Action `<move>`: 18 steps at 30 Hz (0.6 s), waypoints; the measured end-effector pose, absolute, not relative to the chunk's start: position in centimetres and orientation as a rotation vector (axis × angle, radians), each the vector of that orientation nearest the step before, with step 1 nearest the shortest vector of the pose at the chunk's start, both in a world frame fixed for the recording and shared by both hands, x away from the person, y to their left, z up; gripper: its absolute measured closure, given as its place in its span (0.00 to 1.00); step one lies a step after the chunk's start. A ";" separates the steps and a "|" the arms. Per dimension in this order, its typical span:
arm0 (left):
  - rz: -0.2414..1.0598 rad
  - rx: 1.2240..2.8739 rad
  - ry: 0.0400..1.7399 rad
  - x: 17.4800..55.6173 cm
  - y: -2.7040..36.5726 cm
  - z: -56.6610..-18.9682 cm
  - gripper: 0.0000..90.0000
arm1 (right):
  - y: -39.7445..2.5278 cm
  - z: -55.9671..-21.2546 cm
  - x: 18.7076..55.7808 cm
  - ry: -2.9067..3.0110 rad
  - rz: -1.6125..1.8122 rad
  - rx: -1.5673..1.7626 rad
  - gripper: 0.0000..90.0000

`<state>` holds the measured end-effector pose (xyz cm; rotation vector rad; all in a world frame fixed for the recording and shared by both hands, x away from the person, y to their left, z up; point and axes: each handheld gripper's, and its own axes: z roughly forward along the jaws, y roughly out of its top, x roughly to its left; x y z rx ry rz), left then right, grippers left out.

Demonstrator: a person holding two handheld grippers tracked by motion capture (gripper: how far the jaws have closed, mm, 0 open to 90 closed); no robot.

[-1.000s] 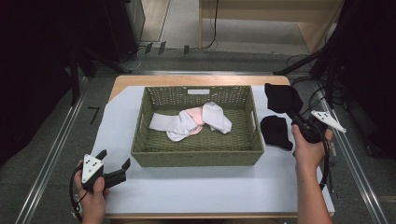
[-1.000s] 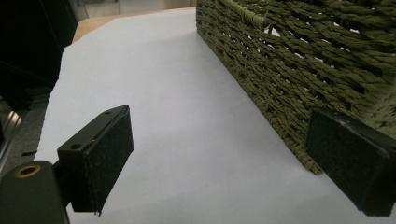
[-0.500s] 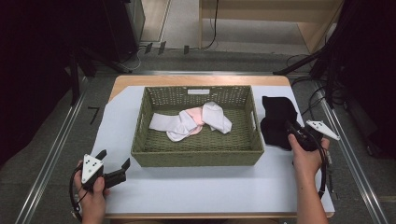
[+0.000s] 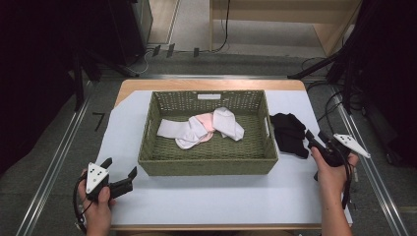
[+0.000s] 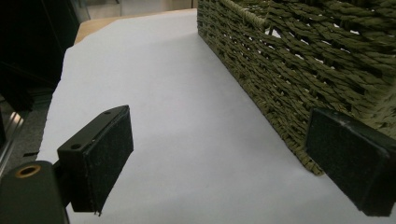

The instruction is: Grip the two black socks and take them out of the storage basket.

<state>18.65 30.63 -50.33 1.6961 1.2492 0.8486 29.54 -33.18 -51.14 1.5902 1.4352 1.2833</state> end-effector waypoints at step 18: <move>0.857 1.701 1.245 18.6 30.6 -50.3 0.10 | -35.1 -51.9 25.5 1.521 1.271 1.463 0.33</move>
